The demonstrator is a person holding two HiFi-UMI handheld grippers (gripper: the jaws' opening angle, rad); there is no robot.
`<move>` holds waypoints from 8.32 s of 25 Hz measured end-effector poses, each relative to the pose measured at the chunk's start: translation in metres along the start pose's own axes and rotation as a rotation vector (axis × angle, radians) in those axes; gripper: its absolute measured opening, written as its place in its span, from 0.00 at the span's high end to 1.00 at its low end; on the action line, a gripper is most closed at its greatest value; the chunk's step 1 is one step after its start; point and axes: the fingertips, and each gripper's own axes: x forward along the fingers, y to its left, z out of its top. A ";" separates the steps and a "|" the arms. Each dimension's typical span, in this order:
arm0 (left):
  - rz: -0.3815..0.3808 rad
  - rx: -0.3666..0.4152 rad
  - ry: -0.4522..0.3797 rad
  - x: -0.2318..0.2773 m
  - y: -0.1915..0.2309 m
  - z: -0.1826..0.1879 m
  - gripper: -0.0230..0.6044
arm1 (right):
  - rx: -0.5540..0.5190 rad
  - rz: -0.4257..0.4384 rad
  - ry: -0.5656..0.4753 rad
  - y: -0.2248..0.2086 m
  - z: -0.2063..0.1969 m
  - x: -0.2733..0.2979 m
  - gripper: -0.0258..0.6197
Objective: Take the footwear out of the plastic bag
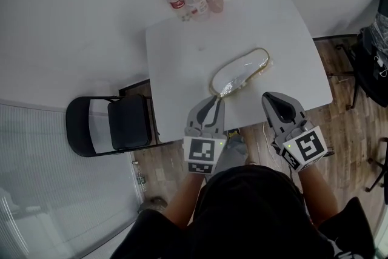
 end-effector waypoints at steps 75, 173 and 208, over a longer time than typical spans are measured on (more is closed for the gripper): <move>-0.902 0.217 -0.168 0.039 0.100 0.036 0.75 | -0.316 0.487 0.220 -0.087 0.076 0.084 0.71; -0.883 0.484 -0.103 0.058 0.070 0.009 0.77 | -0.610 0.664 0.489 -0.020 0.031 0.080 0.74; -0.876 0.490 0.052 0.074 0.069 -0.033 0.73 | -0.782 0.657 0.499 -0.023 0.035 0.079 0.85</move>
